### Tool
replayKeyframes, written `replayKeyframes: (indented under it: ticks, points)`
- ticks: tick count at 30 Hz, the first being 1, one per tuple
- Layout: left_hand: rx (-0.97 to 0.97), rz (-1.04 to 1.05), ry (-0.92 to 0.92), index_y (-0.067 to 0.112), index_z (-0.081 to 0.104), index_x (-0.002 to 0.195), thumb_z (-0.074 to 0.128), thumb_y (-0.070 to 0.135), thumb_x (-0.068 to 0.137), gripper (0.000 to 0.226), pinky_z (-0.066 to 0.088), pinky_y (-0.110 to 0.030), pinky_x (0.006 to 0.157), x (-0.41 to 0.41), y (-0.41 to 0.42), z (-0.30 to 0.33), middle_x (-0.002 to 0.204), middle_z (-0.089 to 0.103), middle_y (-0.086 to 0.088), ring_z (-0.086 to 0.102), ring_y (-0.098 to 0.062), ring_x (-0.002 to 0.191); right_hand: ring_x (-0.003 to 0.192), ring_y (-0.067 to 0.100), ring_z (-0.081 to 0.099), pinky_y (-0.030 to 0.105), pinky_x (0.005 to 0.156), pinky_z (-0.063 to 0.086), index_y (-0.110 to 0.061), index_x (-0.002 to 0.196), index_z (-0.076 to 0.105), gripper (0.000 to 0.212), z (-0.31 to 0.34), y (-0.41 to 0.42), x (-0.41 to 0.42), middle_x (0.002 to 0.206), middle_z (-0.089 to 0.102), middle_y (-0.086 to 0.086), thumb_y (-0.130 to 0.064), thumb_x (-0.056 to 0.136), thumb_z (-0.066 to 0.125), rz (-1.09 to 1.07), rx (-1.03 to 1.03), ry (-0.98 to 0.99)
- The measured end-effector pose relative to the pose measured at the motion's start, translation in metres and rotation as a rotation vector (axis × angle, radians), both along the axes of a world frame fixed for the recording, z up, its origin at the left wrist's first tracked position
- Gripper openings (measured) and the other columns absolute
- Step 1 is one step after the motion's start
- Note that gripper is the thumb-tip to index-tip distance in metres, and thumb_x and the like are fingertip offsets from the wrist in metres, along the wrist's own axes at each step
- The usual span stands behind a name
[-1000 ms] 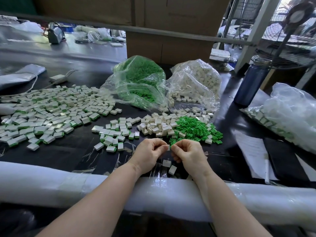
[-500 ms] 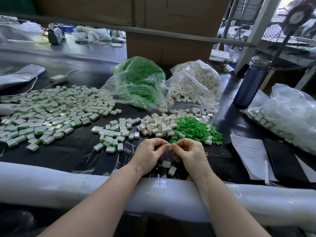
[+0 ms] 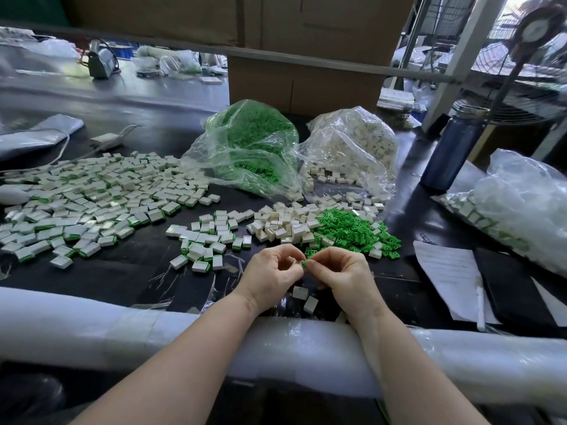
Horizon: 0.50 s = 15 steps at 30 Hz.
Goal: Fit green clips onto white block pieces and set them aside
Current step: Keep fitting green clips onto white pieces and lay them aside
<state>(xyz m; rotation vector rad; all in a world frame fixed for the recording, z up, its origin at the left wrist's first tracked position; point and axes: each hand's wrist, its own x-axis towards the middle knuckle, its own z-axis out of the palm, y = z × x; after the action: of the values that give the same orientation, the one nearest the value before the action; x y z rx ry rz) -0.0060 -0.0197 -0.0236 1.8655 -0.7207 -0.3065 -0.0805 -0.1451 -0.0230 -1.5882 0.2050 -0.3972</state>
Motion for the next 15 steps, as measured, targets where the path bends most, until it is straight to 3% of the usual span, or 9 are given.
replayKeyframes:
  ticks: [3, 7, 10, 15]
  points:
    - [-0.046, -0.01, 0.038, 0.013, 0.066, 0.086, 0.059, 0.006, 0.084, 0.01, 0.053, -0.038, 0.082, 0.0005, -0.0001, 0.0016, 0.088, 0.067, -0.014, 0.064, -0.026, 0.082, 0.053, 0.008, 0.059, 0.018, 0.047, 0.048, -0.007, 0.077, 0.064, 0.011, 0.0, -0.0005, 0.0011, 0.059, 0.066, -0.002, -0.001, 0.086, 0.062, -0.014, -0.022, 0.001]
    - [-0.07, -0.054, 0.016, 0.015, 0.065, 0.089, 0.061, 0.008, 0.087, 0.009, 0.045, -0.01, 0.073, 0.0005, -0.0011, 0.0022, 0.102, 0.052, -0.004, 0.054, -0.009, 0.08, 0.066, 0.012, 0.064, 0.02, 0.056, 0.05, -0.011, 0.084, 0.064, 0.012, -0.0015, 0.0, 0.0047, 0.071, 0.067, 0.001, -0.013, 0.092, 0.055, 0.012, -0.034, 0.049]
    - [-0.076, -0.067, 0.013, 0.016, 0.065, 0.091, 0.061, 0.008, 0.087, 0.009, 0.043, -0.006, 0.072, 0.0007, -0.0004, 0.0017, 0.107, 0.047, -0.004, 0.049, -0.007, 0.076, 0.063, 0.008, 0.064, 0.017, 0.057, 0.048, -0.01, 0.083, 0.067, 0.023, -0.0004, 0.0017, 0.0057, 0.069, 0.067, 0.0, -0.017, 0.095, 0.049, 0.074, -0.08, 0.095]
    - [-0.071, -0.083, 0.018, 0.018, 0.064, 0.086, 0.058, 0.0, 0.085, 0.018, 0.041, -0.005, 0.07, -0.0009, 0.0002, 0.0032, 0.114, 0.046, -0.01, 0.049, -0.008, 0.075, 0.063, 0.01, 0.061, 0.015, 0.057, 0.047, -0.003, 0.088, 0.068, 0.021, -0.0009, 0.0006, 0.0045, 0.07, 0.066, 0.005, -0.014, 0.094, 0.051, 0.086, -0.078, 0.103]
